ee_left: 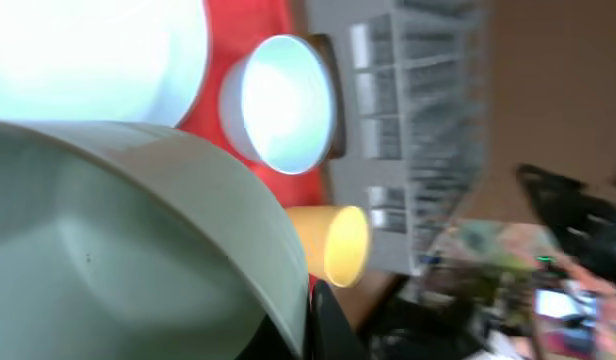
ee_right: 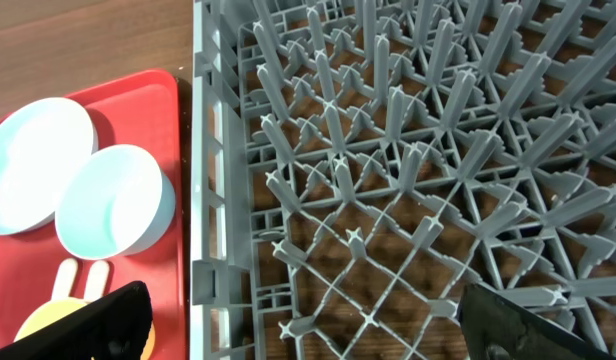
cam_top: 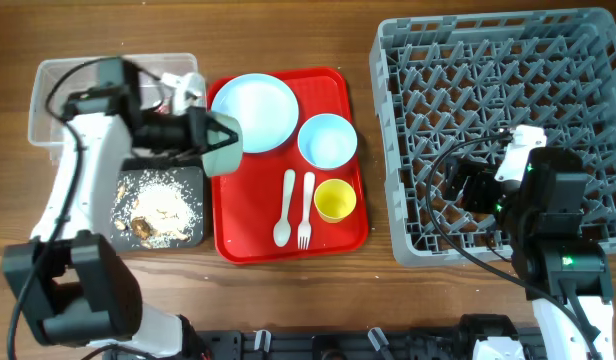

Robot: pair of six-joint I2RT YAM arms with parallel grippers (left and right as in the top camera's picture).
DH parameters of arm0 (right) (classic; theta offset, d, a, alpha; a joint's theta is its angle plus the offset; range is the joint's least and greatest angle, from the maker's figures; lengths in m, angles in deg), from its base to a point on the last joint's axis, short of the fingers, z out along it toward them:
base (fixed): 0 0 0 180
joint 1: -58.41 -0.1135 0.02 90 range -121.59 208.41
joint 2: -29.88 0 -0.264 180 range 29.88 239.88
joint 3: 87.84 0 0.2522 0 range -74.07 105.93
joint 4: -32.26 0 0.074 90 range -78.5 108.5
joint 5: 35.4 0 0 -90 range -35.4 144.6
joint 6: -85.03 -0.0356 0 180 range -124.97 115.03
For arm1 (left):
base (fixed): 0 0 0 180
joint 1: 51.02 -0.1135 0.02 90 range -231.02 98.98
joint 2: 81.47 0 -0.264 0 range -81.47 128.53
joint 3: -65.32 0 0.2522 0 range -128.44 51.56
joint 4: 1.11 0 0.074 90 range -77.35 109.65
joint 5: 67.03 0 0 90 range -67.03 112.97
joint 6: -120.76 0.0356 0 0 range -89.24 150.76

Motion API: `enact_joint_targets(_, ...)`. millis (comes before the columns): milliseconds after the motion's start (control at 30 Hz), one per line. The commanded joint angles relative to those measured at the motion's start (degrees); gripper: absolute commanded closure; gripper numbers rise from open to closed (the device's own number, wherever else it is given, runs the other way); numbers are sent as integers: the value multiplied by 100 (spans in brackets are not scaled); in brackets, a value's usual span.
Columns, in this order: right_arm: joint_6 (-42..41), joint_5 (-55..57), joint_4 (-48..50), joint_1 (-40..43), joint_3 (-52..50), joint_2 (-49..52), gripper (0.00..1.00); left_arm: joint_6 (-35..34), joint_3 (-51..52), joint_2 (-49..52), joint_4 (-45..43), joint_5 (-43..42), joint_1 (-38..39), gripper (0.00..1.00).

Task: Sort waste into correct bins and load items into the dishwasher rack
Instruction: 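Return the green bowl to the red tray with the left gripper, then grasp the yellow cup with the left gripper and lift it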

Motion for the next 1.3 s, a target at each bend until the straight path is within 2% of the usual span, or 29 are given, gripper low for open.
enact_joint_targets(0, 79, 81, 0, 2, 120, 28, 0, -997, -188, -76, -330, 1893, 839, 96)
enact_joint_targets(67, 79, 81, 0, 2, 120, 28, 0, -1244, -186, -61, -365, 2653, 1331, 96)
enact_joint_targets(233, 76, 79, 0, 2, 120, 28, 0, -2002, 59, 0, -396, 3840, 2400, 96)
enact_joint_targets(433, 76, 79, -2, 2, 120, 28, 0, -2164, 306, 413, -717, 3880, 2868, 96)
enact_joint_targets(767, 79, 79, -4, 2, 120, 28, 0, -2374, 306, 966, -975, 4201, 2942, 96)
enact_joint_targets(800, 79, 79, -7, 2, 120, 28, 0, -2371, 306, 966, -973, 4199, 2942, 93)
enact_joint_targets(900, 76, 79, -9, 2, 120, 28, 0, -2374, 306, 964, -968, 4194, 2946, 72)
enact_joint_targets(1000, 76, 79, -11, 2, 120, 28, 0, -2367, 140, 708, -844, 4177, 2946, 59)
enact_joint_targets(1100, 79, 79, -11, 2, 120, 28, 0, -2350, -85, 315, -761, 4013, 2964, 55)
enact_joint_targets(1267, 79, 79, -9, 2, 120, 28, 0, -2343, -101, -142, -748, 3810, 3427, 57)
